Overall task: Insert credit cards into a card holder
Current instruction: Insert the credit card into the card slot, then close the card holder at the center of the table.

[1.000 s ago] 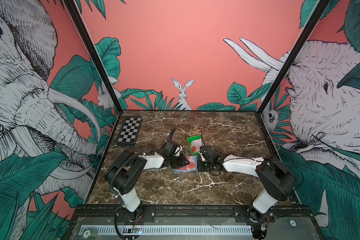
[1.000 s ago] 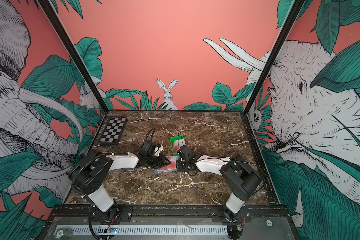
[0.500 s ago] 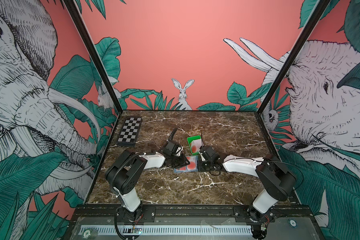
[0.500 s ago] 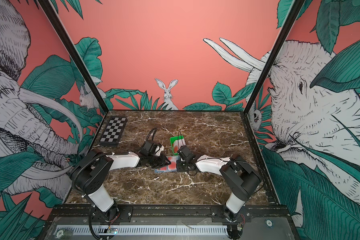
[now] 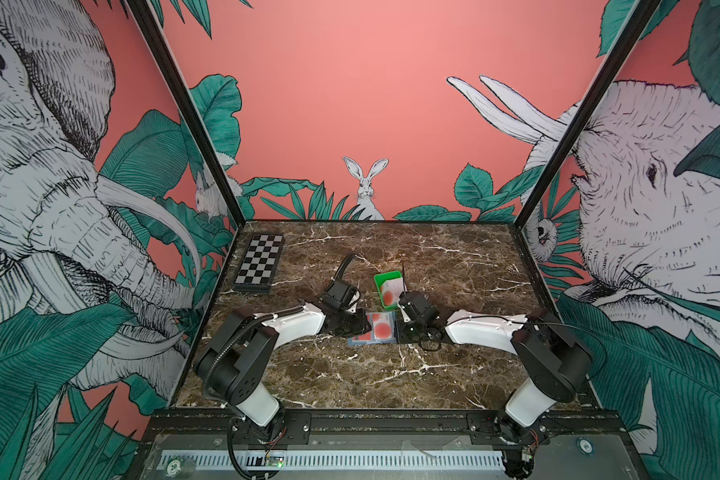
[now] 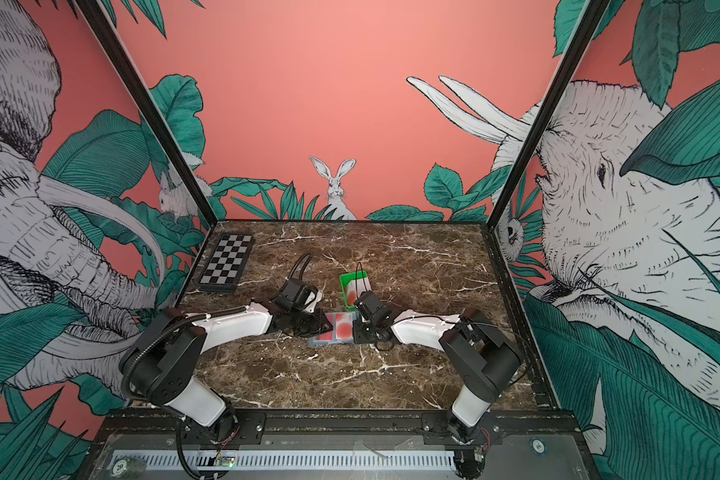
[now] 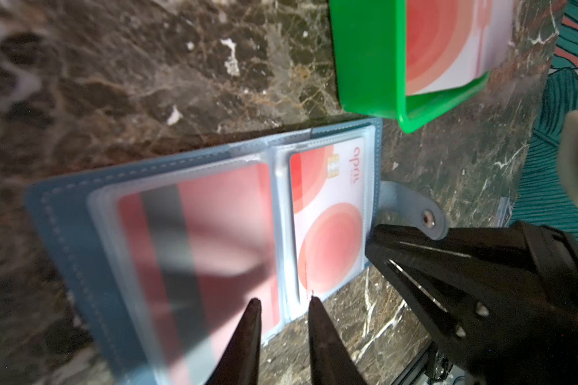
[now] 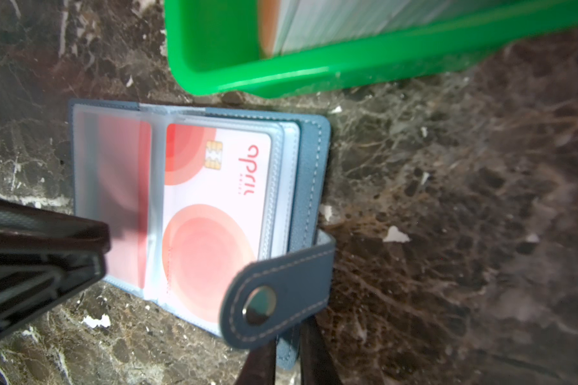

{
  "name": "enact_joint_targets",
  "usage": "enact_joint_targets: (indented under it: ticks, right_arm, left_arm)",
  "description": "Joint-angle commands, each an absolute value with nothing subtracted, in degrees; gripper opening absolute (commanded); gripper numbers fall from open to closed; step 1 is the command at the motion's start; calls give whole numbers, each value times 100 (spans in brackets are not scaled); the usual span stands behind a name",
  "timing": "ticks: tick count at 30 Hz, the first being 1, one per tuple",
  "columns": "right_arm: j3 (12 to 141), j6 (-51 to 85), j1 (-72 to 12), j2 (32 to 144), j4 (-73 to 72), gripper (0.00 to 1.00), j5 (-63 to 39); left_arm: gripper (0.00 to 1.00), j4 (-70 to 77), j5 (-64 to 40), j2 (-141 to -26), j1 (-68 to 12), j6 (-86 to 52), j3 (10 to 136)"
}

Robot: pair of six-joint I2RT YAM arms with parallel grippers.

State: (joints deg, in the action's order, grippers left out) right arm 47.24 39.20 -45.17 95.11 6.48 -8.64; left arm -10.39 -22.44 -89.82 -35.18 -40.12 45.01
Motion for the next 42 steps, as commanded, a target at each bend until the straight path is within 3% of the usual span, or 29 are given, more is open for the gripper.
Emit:
enact_joint_targets:
  ticks: [1,16,42]
  right_arm:
    - [4840,3880,-4579,9642,714,14,-807]
    - [4871,3864,-4606,9666,761,14,-793]
    - [4579,4039,-4693,9441,653,13,-782]
  left_arm:
    - [28,-1555,-2061,-8567,-3340,-3793,4289]
    - [44,-1610,-2505,-8303,-2759,-3521,3849]
    - [50,-1002,-3220,-8781,-2593,-3270,3801]
